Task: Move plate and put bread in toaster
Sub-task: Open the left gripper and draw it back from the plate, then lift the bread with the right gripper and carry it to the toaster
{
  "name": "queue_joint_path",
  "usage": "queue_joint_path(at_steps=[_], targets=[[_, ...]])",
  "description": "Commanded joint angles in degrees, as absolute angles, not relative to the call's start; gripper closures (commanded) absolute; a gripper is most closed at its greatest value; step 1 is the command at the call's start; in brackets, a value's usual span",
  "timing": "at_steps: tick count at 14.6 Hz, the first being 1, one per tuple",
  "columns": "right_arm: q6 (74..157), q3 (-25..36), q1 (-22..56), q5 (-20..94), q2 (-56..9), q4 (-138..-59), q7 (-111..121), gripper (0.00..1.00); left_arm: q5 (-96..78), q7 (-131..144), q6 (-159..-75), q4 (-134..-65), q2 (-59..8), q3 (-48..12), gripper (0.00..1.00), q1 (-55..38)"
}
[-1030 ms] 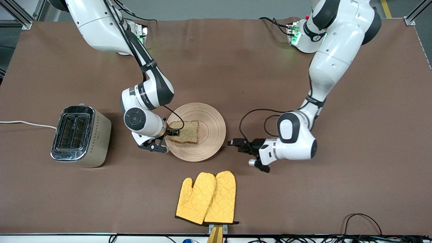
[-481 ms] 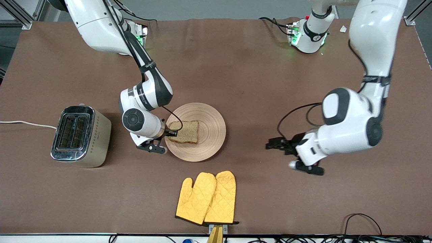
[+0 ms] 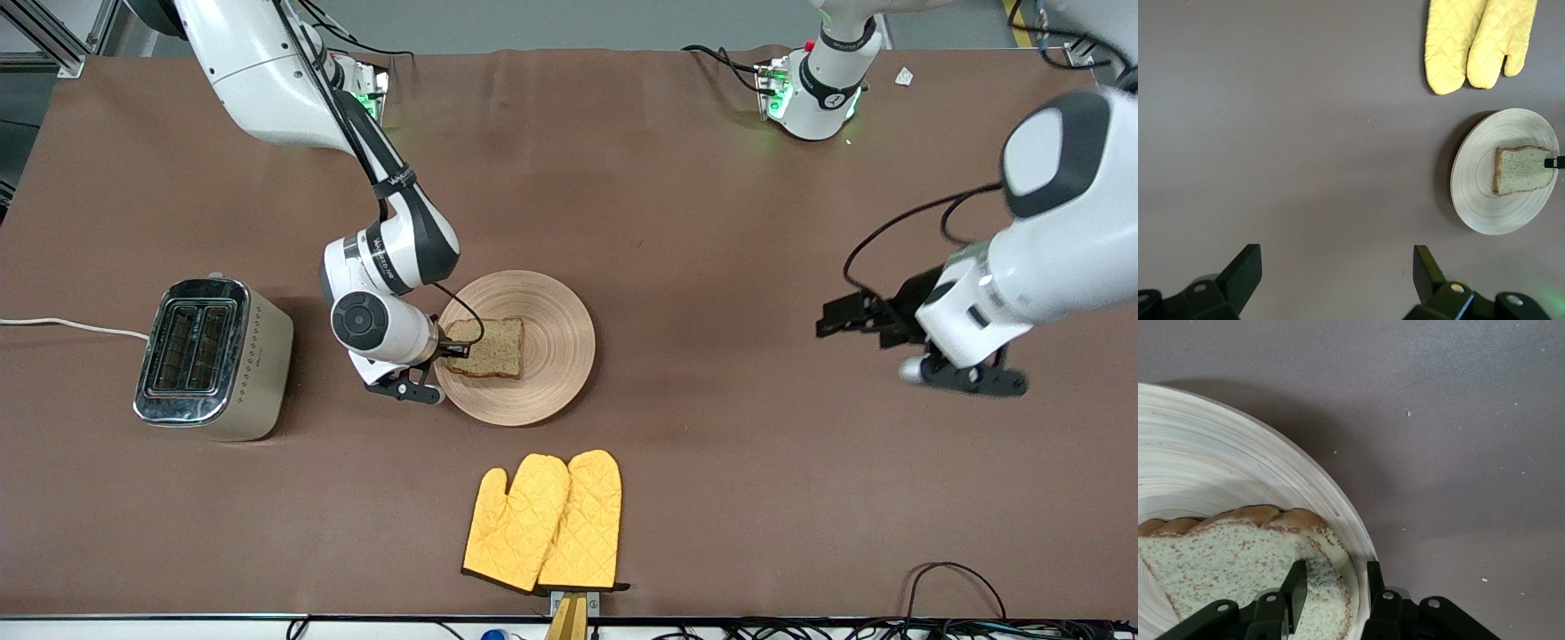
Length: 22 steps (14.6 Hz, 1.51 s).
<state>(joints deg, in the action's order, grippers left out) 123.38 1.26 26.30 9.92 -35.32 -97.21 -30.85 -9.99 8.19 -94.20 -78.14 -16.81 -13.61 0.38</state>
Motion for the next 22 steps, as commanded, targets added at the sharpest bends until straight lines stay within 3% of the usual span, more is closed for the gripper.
queue_joint_path(at_steps=[1,7,9,13,17,19,22], targets=[[123.5,1.2,26.6,9.0,-35.4,-97.2,-31.7,0.6,-2.7,11.3,-89.2,-80.2,-10.5,-13.7,0.0,0.0],[123.7,1.2,26.7,9.0,-35.9,-97.2,-31.7,0.72,1.3,10.2,-81.2,-80.0,-4.2,-13.2,0.0,4.8],[123.8,1.2,26.7,8.9,-35.9,-97.2,-31.7,0.76,1.6,10.2,-80.6,-81.0,-1.5,-9.3,0.0,2.9],[124.3,1.2,26.7,8.9,-36.5,-97.1,-32.0,0.97,1.5,9.0,-79.8,-83.8,1.2,-6.2,0.0,-0.7],[123.4,1.1,26.5,9.1,-36.4,-96.3,-32.0,0.99,1.2,6.1,-80.2,-86.4,2.9,-4.2,0.0,-2.2],[119.6,1.2,26.5,9.1,-35.9,-93.8,-31.7,0.99,1.5,6.0,-80.6,-86.2,2.5,-4.2,0.0,-1.8],[105.9,1.3,26.3,8.8,-35.7,-84.3,-31.2,0.99,1.5,6.0,-81.0,-86.1,2.4,-4.3,0.0,-1.9]])
